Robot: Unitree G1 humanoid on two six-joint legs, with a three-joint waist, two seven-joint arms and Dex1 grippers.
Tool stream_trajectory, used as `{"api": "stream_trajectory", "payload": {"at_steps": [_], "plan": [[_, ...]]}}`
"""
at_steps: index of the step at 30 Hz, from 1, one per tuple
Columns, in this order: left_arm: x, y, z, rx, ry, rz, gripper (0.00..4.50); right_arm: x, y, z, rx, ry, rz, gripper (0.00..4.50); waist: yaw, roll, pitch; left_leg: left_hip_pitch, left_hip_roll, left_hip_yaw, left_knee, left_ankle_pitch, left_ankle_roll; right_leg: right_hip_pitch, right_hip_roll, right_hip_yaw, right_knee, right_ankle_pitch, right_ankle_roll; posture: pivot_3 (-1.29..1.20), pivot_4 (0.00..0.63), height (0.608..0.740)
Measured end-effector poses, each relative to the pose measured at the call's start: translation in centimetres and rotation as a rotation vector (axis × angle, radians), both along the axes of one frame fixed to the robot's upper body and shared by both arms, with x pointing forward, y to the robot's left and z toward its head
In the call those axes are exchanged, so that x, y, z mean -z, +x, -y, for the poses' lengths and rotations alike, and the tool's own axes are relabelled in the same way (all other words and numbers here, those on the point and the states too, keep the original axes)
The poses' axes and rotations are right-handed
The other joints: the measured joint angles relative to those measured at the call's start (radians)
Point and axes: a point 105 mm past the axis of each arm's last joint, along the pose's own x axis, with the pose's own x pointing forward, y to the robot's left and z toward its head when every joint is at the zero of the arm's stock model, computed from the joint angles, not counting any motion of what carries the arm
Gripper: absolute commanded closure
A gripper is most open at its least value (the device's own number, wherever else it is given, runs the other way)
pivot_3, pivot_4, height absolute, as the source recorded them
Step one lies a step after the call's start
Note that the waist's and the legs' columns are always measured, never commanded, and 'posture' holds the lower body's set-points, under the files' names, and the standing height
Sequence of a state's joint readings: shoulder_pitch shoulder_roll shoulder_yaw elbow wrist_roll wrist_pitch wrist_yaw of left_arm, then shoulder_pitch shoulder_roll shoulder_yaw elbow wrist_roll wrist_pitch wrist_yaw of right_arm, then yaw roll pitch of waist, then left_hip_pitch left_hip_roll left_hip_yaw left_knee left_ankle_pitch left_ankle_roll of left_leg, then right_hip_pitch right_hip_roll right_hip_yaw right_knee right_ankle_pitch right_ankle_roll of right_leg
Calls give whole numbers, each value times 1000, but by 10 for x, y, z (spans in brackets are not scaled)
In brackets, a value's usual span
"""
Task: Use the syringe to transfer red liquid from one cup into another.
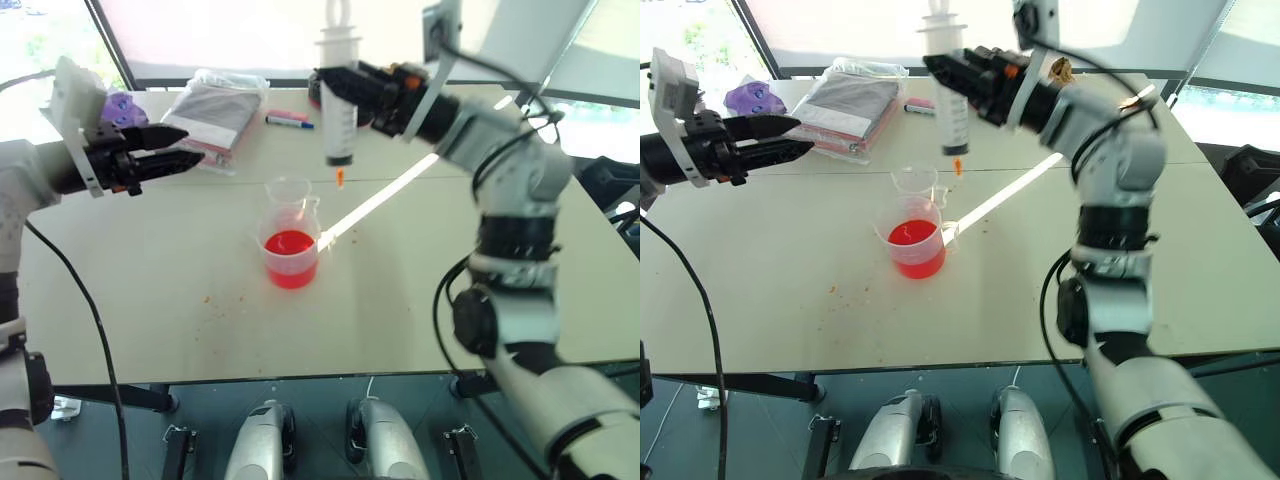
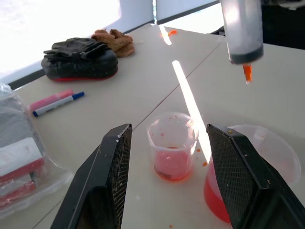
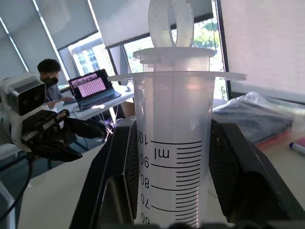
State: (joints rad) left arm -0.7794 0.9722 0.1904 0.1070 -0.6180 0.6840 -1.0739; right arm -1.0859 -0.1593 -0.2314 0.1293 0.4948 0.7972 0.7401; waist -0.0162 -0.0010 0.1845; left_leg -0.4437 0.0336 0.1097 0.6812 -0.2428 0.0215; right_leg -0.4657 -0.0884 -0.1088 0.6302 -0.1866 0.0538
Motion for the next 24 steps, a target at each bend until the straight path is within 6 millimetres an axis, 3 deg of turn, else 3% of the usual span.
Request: {"api": "stream_trajectory", "payload": {"at_steps": [7,11,17,24], "plan": [[-3,0,-2,-16,23,14,1915,-9,-25,-24,-61,87,115,3040,0,-1,0,1,0,-1,0,-1,2,1,0,0,0,0,0,0,150,740],[-4,1,-1,-23,34,33,1915,22,-28,-37,-84,44,84,3040,1,-1,0,1,0,-1,0,-1,2,1,0,0,0,0,0,0,150,740],[-13,2,5,-2,61,77,1915,65,-16,-43,-25,-26,73,3040,-1,-1,0,1,0,-1,1,-1,2,1,0,0,0,0,0,0,150,740],[-10,6,8,17,65,67,1915,87,-6,-46,40,-19,94,3040,-2,-1,0,1,0,-1,1,-1,2,1,1,0,0,0,0,0,150,740]]}}
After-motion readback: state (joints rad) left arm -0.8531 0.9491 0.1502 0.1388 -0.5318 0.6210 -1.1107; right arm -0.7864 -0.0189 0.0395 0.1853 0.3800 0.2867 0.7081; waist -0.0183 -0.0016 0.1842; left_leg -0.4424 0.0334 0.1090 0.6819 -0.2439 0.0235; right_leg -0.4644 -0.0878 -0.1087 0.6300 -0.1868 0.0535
